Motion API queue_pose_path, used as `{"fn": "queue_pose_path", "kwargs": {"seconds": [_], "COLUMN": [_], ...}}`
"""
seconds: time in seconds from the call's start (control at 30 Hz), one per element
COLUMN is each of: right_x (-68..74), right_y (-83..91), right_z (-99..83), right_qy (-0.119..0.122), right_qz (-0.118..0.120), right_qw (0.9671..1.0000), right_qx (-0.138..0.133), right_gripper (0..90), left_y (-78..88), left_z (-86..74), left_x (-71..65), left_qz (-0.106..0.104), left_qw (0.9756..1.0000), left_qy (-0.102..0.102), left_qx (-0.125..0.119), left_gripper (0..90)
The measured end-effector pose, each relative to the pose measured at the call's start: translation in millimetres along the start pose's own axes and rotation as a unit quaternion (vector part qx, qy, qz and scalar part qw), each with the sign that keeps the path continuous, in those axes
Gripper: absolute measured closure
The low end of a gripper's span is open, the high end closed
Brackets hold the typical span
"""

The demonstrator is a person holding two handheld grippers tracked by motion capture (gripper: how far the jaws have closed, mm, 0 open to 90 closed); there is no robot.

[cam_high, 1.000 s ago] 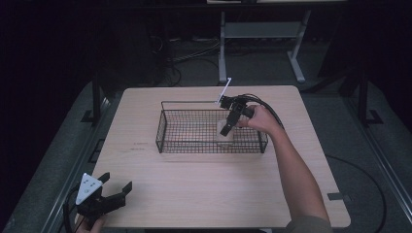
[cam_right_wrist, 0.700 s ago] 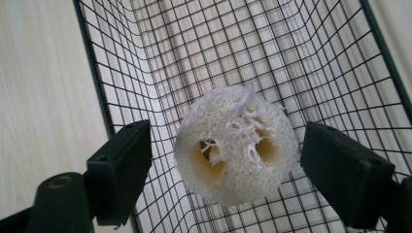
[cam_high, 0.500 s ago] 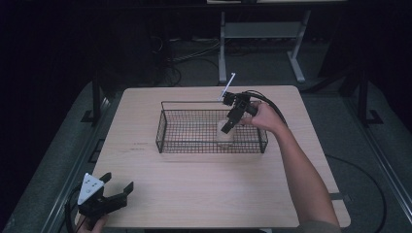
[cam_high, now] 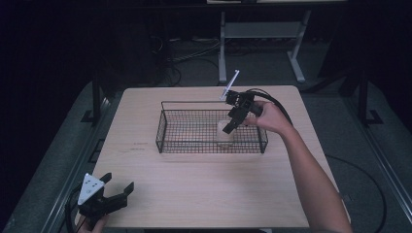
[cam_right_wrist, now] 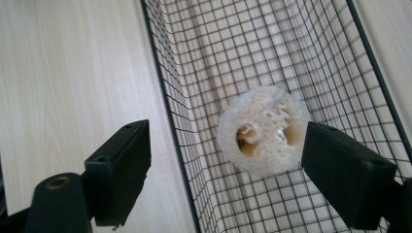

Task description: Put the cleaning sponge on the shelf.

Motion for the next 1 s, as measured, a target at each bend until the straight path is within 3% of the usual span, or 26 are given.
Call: {"fn": "queue_pose_path", "kwargs": {"seconds": [0.5, 1.0], "right_x": [28.2, 46.0], "right_y": [1.4, 0.2], "right_z": [-1.9, -17.2], "right_qy": [0.025, 0.028], "right_qz": [0.006, 0.003], "right_qw": [0.9997, 0.9996], "right_qx": [-0.003, -0.007], "right_gripper": [16.5, 15.0], "left_y": [1.0, 3.6], "left_z": [1.0, 1.3], "left_x": [-1.8, 0.3], "left_qz": [0.0, 0.002], "left_qw": [1.0, 1.0], "left_qy": [-0.002, 0.001], "left_qx": [-0.001, -0.005], "left_gripper": [13.8, 13.8]}}
Point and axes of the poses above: each handheld gripper's, and its own axes: y roughly backward along the jaws, z roughly out of its top, x roughly to its left, the point moved 9 cm from there along -y, roughly forward along the jaws, and after that the axes turned 3 degrees about -z, right-handed, at the moved point
